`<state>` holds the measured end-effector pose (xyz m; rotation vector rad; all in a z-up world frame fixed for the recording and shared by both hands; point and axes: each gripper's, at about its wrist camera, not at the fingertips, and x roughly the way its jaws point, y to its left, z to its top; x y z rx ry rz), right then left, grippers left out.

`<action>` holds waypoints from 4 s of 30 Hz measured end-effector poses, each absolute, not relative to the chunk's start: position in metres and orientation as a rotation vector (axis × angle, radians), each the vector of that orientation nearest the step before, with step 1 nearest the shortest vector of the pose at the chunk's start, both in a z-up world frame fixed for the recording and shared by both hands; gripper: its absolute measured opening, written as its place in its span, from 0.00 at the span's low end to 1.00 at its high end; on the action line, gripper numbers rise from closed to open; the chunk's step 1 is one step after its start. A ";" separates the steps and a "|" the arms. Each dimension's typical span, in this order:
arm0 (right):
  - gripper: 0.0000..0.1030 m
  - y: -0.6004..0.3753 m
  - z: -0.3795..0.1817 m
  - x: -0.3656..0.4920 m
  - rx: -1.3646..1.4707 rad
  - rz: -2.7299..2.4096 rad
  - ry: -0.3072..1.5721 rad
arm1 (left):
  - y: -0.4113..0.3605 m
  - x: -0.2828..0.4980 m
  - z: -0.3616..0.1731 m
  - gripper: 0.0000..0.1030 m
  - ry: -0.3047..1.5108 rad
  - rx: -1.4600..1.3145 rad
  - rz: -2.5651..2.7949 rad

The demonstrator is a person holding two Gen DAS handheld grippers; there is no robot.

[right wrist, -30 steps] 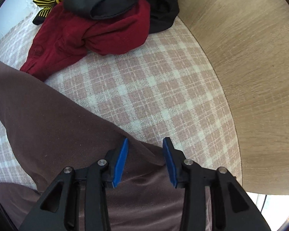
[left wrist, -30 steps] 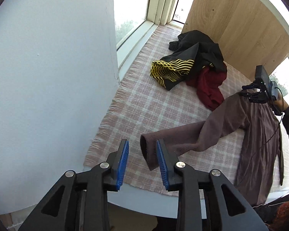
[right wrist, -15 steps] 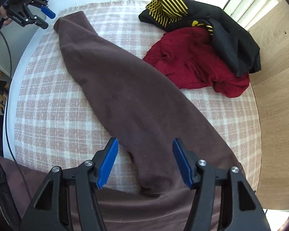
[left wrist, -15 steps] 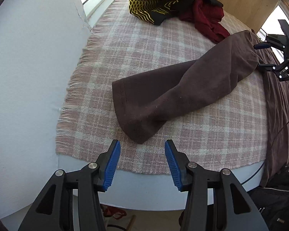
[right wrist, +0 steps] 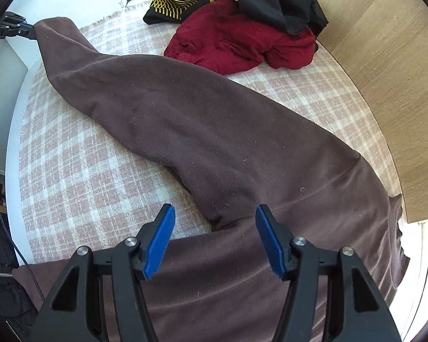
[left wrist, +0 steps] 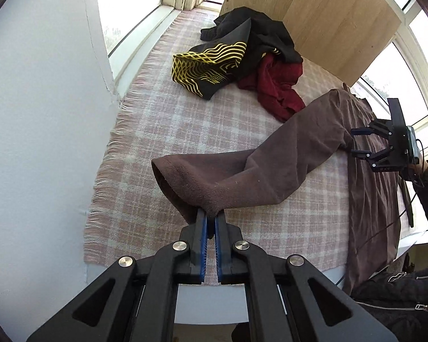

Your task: Fold clothes

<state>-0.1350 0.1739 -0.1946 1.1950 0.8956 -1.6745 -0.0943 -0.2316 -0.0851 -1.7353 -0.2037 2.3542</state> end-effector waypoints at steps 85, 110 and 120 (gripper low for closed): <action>0.41 0.152 -0.190 -0.244 1.367 -1.600 0.836 | -0.274 -0.066 -0.150 0.03 -0.306 -1.974 2.391; 0.52 0.128 -0.193 -0.278 1.152 -1.382 1.203 | -0.261 -0.070 -0.168 0.50 -0.118 -2.095 2.287; 0.46 0.088 -0.214 -0.256 1.249 -1.255 1.222 | -0.257 -0.086 -0.170 0.55 -0.244 -2.051 2.259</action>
